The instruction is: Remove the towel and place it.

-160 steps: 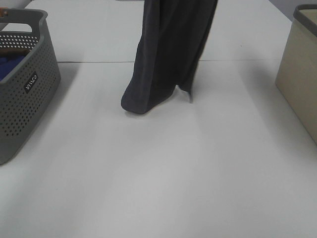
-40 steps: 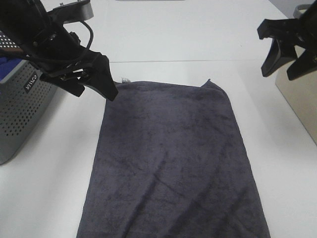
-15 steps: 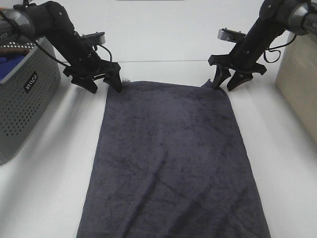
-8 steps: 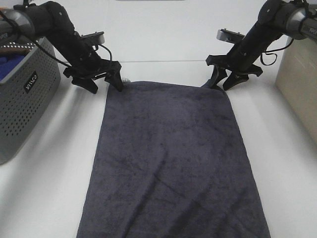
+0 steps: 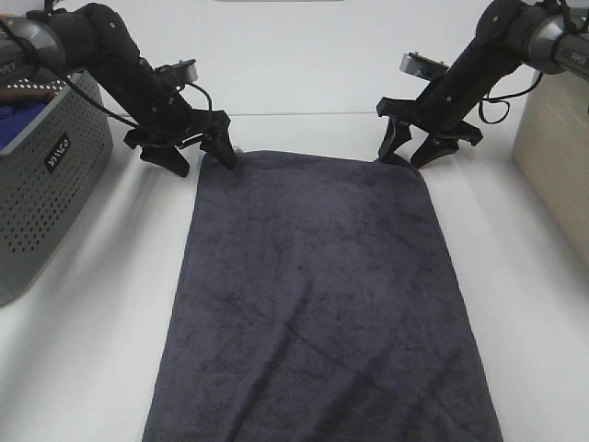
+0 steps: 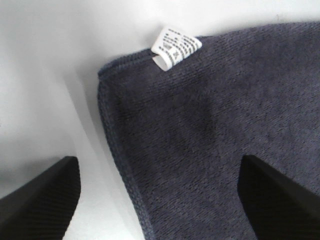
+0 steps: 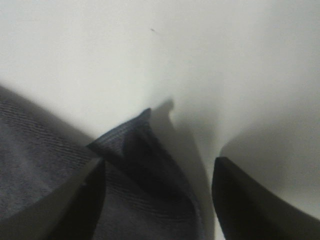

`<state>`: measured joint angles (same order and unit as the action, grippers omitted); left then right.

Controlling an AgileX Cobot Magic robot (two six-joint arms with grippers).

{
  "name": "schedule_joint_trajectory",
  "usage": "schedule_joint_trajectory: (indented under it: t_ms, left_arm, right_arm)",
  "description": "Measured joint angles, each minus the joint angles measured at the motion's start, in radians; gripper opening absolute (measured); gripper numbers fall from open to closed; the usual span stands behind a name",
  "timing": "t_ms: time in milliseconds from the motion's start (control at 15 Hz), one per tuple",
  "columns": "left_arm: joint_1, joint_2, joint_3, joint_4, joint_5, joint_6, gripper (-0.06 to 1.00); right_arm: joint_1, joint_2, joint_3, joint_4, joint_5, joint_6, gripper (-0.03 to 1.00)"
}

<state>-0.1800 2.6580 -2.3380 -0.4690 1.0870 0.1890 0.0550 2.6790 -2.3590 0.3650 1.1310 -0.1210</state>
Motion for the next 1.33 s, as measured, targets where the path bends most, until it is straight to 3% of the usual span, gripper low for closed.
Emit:
schedule_joint_trajectory:
  t_ms: [267,533,733,867,1000,1067,1133,1333]
  left_arm:
    - [-0.007,0.0,0.0,-0.003,0.004,-0.002,0.81]
    - [-0.026,0.001,0.0,-0.008,-0.011,-0.002,0.81]
    - [-0.056,0.023,-0.005,-0.084,-0.063,-0.003,0.76]
    - [-0.072,0.032,-0.006,-0.092,-0.097,-0.003,0.66]
    - [-0.082,0.039,-0.006,-0.087,-0.116,-0.003,0.45]
    - [-0.083,0.043,-0.006,-0.074,-0.119,-0.003,0.3]
    - [-0.084,0.047,-0.006,-0.054,-0.121,0.001,0.05]
    - [-0.084,0.048,-0.006,-0.053,-0.121,0.021,0.02]
  right_arm:
    - [0.001,-0.004,-0.004,-0.093,-0.001,0.071,0.64]
    - [-0.001,-0.002,-0.004,-0.022,-0.044,0.011,0.64]
    - [-0.001,0.011,-0.004,0.008,-0.065,0.003,0.62]
    - [-0.001,0.022,-0.008,0.032,-0.084,-0.018,0.55]
    - [-0.001,0.032,-0.008,0.035,-0.102,-0.041,0.34]
    - [-0.001,0.032,-0.008,0.034,-0.107,-0.042,0.2]
    - [-0.001,0.035,-0.008,0.014,-0.114,-0.042,0.03]
    - [-0.001,0.035,-0.008,0.001,-0.116,-0.042,0.01]
